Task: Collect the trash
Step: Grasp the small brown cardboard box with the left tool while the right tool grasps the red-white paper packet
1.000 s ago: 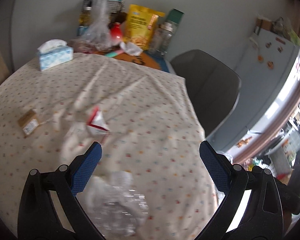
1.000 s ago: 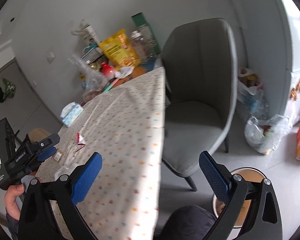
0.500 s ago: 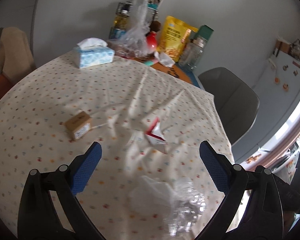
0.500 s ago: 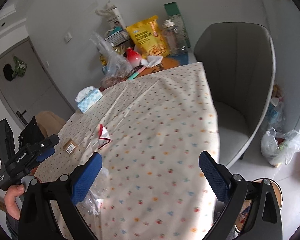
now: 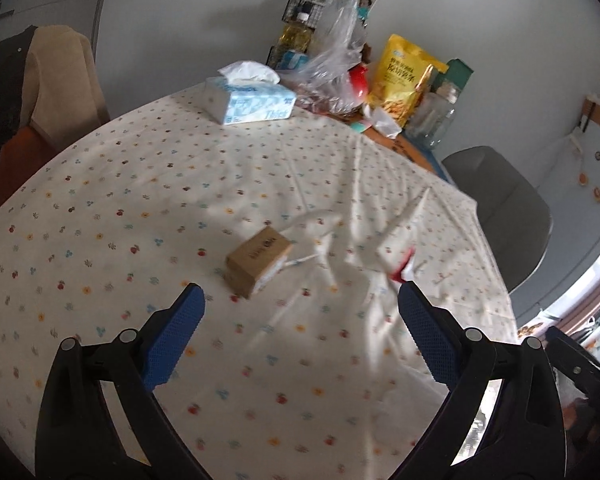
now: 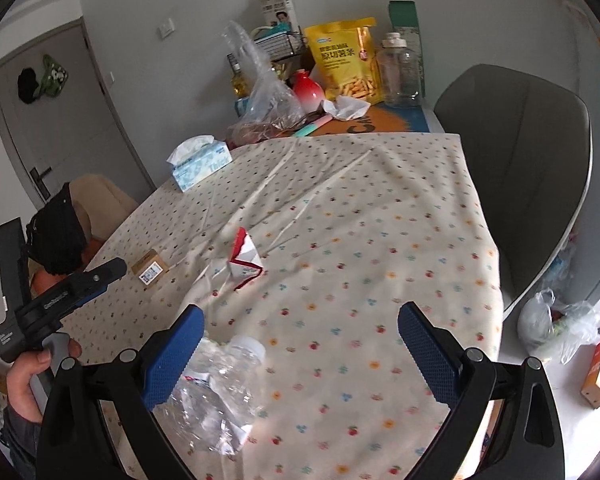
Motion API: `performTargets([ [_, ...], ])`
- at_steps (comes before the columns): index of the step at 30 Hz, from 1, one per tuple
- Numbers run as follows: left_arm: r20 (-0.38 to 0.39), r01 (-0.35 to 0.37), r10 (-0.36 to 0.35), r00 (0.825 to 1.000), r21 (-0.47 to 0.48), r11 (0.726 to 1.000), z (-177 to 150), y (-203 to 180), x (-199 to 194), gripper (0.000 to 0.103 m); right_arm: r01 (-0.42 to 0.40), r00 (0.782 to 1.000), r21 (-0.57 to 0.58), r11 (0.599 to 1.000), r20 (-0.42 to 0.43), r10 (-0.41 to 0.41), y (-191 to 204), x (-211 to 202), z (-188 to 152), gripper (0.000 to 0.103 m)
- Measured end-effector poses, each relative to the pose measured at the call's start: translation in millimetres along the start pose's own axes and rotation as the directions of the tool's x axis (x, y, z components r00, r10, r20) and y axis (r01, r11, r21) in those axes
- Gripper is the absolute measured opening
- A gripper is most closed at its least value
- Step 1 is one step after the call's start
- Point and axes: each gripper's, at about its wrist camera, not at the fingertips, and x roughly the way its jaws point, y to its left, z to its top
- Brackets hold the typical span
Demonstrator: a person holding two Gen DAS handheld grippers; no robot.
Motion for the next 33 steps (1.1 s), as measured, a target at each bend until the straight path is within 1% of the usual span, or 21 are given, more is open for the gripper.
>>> performTargets([
  [3,-0.023,-0.027,0.028,0.999,0.023,0.999,5.4,4.0,14.0,0.091,-0.004,1.0,-0.02,1.0,-0.009,0.004,12.8,7.3,2.3,0.095],
  [5,-0.042,-0.073,0.077,0.996,0.084,0.994,10.9,0.3,24.9,0.089,-0.005,1.0,-0.034,0.999,-0.014,0.004,18.3,11.1,3.4,0.095],
  [6,-0.05,-0.083,0.088,0.995,0.101,0.991,12.7,-0.7,28.7,0.088,-0.003,1.0,-0.041,0.999,-0.022,0.002,20.5,14.1,4.6,0.095],
  [9,-0.084,-0.106,0.117,0.99,0.127,0.986,16.7,0.4,43.5,0.079,0.001,0.999,-0.054,0.999,-0.052,-0.004,25.2,23.6,7.7,0.095],
  [10,-0.099,-0.112,0.126,0.987,0.132,0.985,17.0,1.7,49.6,0.074,-0.001,0.998,-0.061,0.998,-0.065,-0.003,28.1,28.0,8.7,0.094],
  [11,-0.115,-0.11,0.126,0.985,0.131,0.985,16.7,4.0,54.7,0.071,-0.004,0.997,-0.067,0.998,-0.073,-0.001,30.8,31.3,9.7,0.094],
  [12,-0.123,-0.107,0.122,0.985,0.128,0.986,16.2,5.4,57.8,0.07,-0.006,0.997,-0.075,0.997,-0.08,0.0,33.9,34.6,10.8,0.094],
  [13,-0.132,-0.105,0.121,0.984,0.125,0.987,15.3,7.4,61.2,0.063,-0.007,0.996,-0.081,0.997,-0.084,0.0,36.4,36.7,11.5,0.093],
  [14,-0.141,-0.108,0.126,0.982,0.123,0.986,14.1,9.2,63.5,0.043,-0.007,0.996,-0.089,0.996,-0.089,-0.001,39.3,40.0,12.9,0.092],
  [16,-0.135,-0.136,0.153,0.979,0.122,0.983,12.9,10.2,61.8,0.03,-0.004,0.996,-0.095,0.995,-0.094,-0.005,43.0,45.4,15.6,0.09],
  [18,-0.136,-0.111,0.122,0.983,0.089,0.99,13.1,11.8,55.7,0.03,0.005,0.995,-0.102,0.995,-0.096,-0.015,45.8,50.3,18.5,0.089],
  [20,-0.108,-0.125,0.135,0.985,0.102,0.987,13.2,9.5,46.5,0.03,0.024,0.995,-0.119,0.993,-0.093,-0.036,49.6,55.6,21.1,0.089],
  [25,-0.069,-0.114,0.12,0.99,0.077,0.99,12.9,13.0,22.6,0.03,0.017,0.993,-0.127,0.992,-0.111,-0.031,54.5,70.7,26.3,0.085],
  [29,-0.051,-0.112,0.115,0.992,0.058,0.992,8.8,15.4,7.6,0.03,-0.015,0.99,-0.116,0.993,-0.14,-0.001,55.7,83.3,29.8,0.081],
  [33,-0.036,-0.109,0.11,0.993,0.045,0.993,2.1,13.7,-6.2,0.03,-0.066,0.979,-0.086,0.994,-0.196,0.049,55.8,100.2,35.9,0.074],
])
